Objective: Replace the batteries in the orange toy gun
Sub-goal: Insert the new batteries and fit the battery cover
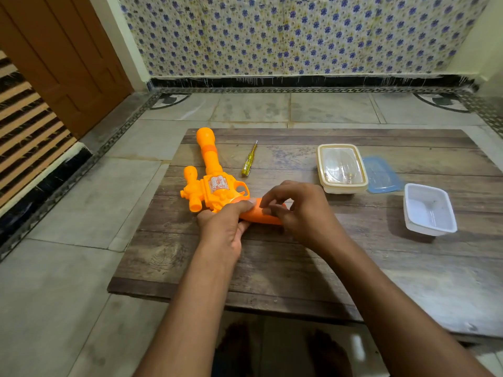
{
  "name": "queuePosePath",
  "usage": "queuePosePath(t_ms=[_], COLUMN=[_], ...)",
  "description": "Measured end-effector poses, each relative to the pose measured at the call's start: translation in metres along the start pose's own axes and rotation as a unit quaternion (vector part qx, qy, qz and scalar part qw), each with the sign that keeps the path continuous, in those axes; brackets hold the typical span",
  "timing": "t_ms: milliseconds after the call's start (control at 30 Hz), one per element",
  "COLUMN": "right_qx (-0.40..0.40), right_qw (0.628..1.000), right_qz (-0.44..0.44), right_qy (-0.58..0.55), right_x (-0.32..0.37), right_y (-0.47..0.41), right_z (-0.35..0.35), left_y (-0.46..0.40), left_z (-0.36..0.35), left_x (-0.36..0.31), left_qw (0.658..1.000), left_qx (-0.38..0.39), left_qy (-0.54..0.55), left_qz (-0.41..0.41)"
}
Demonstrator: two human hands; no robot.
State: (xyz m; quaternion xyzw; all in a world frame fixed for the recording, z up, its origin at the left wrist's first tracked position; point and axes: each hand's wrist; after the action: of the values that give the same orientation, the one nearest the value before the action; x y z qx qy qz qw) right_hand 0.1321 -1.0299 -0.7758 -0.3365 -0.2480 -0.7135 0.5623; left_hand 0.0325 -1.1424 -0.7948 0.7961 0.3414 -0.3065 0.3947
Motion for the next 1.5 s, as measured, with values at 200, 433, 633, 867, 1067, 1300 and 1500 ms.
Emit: queuePosePath(t_ms=[200,433,633,867,1067,1300,1500], right_qx=[-0.011,0.000,-0.015,-0.008,-0.001,0.014,-0.029], right_qw=[0.997,0.995,0.990,0.995,1.000,0.996,0.997], right_qz=[-0.049,-0.069,-0.076,-0.056,0.000,-0.012,-0.031], right_qy=[-0.051,-0.078,-0.116,-0.085,-0.027,-0.086,-0.068], right_x=[0.001,0.000,0.001,-0.004,-0.016,-0.019,-0.015], right_y=[-0.005,-0.007,-0.008,-0.009,-0.009,-0.006,-0.010], right_z=[-0.004,-0.005,-0.007,-0.005,-0.003,-0.001,-0.007], left_y=[0.000,0.001,0.002,0.006,0.008,0.005,0.005], left_z=[0.000,-0.001,-0.003,-0.005,-0.005,-0.003,-0.003], left_x=[-0.001,-0.001,-0.001,-0.001,-0.003,-0.003,-0.003], left_qw=[1.000,1.000,1.000,1.000,1.000,1.000,1.000], left_qx=[0.001,-0.006,-0.002,-0.007,0.002,-0.006,-0.012], left_qy=[-0.001,-0.015,-0.019,-0.013,-0.006,-0.004,0.003], left_qz=[0.009,0.007,-0.004,-0.013,-0.014,-0.007,-0.011])
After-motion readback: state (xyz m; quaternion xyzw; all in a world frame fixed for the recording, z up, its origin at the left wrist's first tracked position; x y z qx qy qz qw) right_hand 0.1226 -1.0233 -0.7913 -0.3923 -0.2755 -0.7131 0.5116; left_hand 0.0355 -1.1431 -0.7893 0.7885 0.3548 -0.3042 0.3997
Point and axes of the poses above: each hand's wrist, its own y-axis away from the middle knuckle, its own z-axis out of the back of the hand, x = y × z, and after that the axes turned 15 degrees about x, right-handed
